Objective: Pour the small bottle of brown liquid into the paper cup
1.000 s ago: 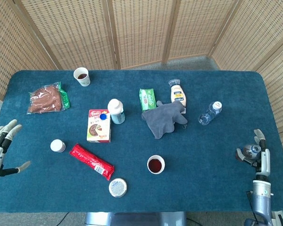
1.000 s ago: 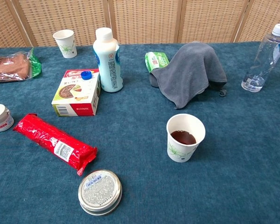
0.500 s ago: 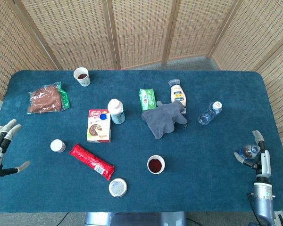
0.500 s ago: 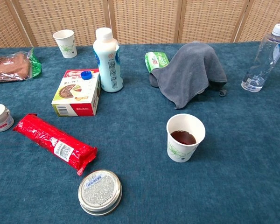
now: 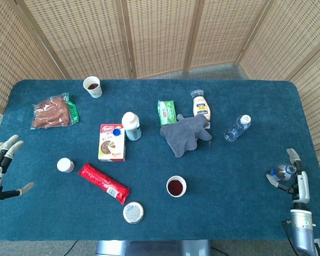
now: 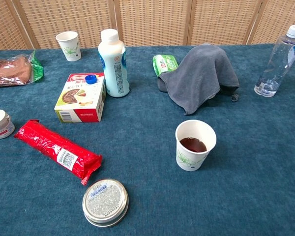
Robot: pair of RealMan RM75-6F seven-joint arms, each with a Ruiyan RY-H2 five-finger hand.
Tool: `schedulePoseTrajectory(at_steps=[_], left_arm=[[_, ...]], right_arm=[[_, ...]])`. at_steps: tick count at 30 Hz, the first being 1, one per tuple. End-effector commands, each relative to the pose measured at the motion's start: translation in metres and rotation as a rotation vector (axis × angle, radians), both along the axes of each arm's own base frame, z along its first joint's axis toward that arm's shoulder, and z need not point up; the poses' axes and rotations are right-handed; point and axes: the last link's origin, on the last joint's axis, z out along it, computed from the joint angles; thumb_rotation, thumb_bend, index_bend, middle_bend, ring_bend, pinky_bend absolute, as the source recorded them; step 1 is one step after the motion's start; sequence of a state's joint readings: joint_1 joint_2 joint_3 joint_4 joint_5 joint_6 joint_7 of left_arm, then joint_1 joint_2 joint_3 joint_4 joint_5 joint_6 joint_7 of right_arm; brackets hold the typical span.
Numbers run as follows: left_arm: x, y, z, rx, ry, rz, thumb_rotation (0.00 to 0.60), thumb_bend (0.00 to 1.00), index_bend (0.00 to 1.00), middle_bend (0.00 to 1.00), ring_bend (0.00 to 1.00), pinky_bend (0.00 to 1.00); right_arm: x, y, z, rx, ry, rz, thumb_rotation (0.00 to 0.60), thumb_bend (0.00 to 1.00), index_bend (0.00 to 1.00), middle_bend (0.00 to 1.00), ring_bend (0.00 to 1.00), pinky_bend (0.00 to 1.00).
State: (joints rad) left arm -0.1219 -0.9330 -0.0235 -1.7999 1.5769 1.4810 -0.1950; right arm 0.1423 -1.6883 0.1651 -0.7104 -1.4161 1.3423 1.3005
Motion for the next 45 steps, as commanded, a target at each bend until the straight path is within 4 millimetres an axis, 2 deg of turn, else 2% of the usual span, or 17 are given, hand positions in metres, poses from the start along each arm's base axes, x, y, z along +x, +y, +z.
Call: schedulePoseTrajectory(at_steps=[1, 14, 29, 38, 45], left_arm=[[0.0, 0.0, 0.0, 0.001, 0.0, 0.0, 0.6, 0.19, 0.0, 0.0, 0.0, 0.0], [0.0, 0.001, 0.0, 0.001, 0.003, 0.004, 0.6, 0.19, 0.0, 0.0, 0.0, 0.0], [0.0, 0.001, -0.002, -0.005, 0.007, 0.004, 0.6, 0.19, 0.0, 0.0, 0.0, 0.0], [0.0, 0.0, -0.002, -0.006, 0.008, 0.003, 0.6, 0.19, 0.0, 0.0, 0.0, 0.0], [0.001, 0.0, -0.003, -0.009, 0.009, 0.001, 0.6, 0.19, 0.0, 0.0, 0.0, 0.0]], right_arm=[[0.001, 0.003, 0.004, 0.018, 0.011, 0.01, 0.551, 0.08, 0.0, 0.0, 0.0, 0.0], [0.003, 0.012, 0.016, 0.035, 0.024, 0.041, 0.54, 0.06, 0.0, 0.0, 0.0, 0.0], [0.006, 0.015, 0.041, 0.006, 0.049, 0.076, 0.527, 0.04, 0.0, 0.0, 0.0, 0.0], [0.013, 0.027, 0.056, 0.001, 0.069, 0.112, 0.503, 0.01, 0.0, 0.0, 0.0, 0.0], [0.026, 0.038, 0.064, 0.001, 0.165, 0.178, 0.493, 0.0, 0.0, 0.0, 0.0, 0.0]])
